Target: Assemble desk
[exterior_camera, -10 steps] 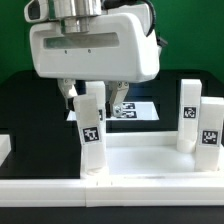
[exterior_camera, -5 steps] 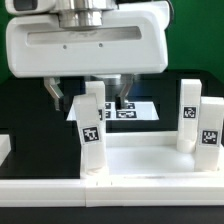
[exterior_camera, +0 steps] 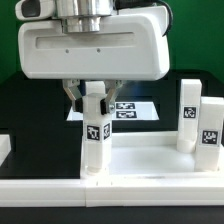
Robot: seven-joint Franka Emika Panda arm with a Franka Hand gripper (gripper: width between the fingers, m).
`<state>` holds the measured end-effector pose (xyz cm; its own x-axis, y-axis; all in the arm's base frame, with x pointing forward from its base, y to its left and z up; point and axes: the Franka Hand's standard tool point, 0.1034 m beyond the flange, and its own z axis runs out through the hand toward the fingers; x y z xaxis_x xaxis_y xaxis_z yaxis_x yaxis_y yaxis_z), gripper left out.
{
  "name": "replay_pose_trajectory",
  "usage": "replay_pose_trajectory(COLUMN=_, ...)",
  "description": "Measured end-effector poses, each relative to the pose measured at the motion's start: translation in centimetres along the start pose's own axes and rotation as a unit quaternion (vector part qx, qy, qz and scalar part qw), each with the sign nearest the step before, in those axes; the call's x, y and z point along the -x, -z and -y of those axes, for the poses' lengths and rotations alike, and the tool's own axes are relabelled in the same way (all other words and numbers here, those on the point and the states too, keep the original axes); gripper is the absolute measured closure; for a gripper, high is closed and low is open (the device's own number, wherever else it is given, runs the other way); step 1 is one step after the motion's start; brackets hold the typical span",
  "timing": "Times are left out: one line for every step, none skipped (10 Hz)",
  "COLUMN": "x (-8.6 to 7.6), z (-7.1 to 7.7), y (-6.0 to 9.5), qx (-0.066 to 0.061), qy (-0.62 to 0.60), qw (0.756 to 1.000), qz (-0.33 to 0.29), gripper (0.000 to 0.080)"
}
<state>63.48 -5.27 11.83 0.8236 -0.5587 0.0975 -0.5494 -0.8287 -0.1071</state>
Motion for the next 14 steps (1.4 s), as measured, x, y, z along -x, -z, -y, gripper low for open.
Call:
replay_pose_trajectory(x=-0.1, z=-0.1, y=0.0, qx=0.002, qy=-0.074, qw=0.997, qz=-0.001, gripper=0.0515)
replay_pose_trajectory(x=-0.1, z=-0.2, y=-0.1, qx=0.005, qy=-0.149, qw=0.989, qz=-0.002, gripper=0.0515)
replay_pose_trajectory(x=0.1, z=-0.2, y=0.0, qx=0.009, qy=-0.242, qw=0.970, qz=0.001, gripper=0.0515)
replay_pose_trajectory(x=0.1, z=-0.5, y=-0.1, qx=0.003, qy=-0.363, qw=0.932, qz=0.006, gripper=0.0515)
replay_pose_trajectory(x=-0.1, z=-1.1, y=-0.2, qx=-0.008, qy=-0.448, qw=0.894, qz=0.018, gripper=0.0515)
replay_pose_trajectory(x=-0.1, z=-1.3, y=-0.2, qx=-0.011, qy=-0.481, qw=0.876, qz=0.023, gripper=0.0515)
replay_pose_trajectory(x=-0.1, z=-1.3, y=-0.2, qx=-0.011, qy=-0.513, qw=0.858, qz=0.022, gripper=0.0515)
replay_pose_trajectory(x=-0.1, z=-1.3, y=-0.2, qx=-0.010, qy=-0.499, qw=0.866, qz=0.021, gripper=0.0514)
replay_pose_trajectory(x=0.0, z=-1.2, y=-0.3, qx=-0.009, qy=-0.473, qw=0.881, qz=0.021, gripper=0.0514)
replay_pose_trajectory(x=0.3, z=-0.7, y=-0.2, qx=-0.002, qy=-0.389, qw=0.921, qz=0.017, gripper=0.0357)
replay_pose_trajectory(x=0.6, z=-0.2, y=-0.2, qx=-0.005, qy=-0.311, qw=0.950, qz=0.019, gripper=0.0230)
replay_pose_trajectory(x=0.8, z=0.1, y=-0.3, qx=-0.010, qy=-0.210, qw=0.977, qz=0.021, gripper=0.0230)
replay_pose_trajectory(x=1.1, z=0.3, y=-0.5, qx=-0.011, qy=-0.158, qw=0.987, qz=0.024, gripper=0.0164)
replay_pose_trajectory(x=1.0, z=0.2, y=-0.5, qx=-0.011, qy=-0.131, qw=0.991, qz=0.022, gripper=0.0154)
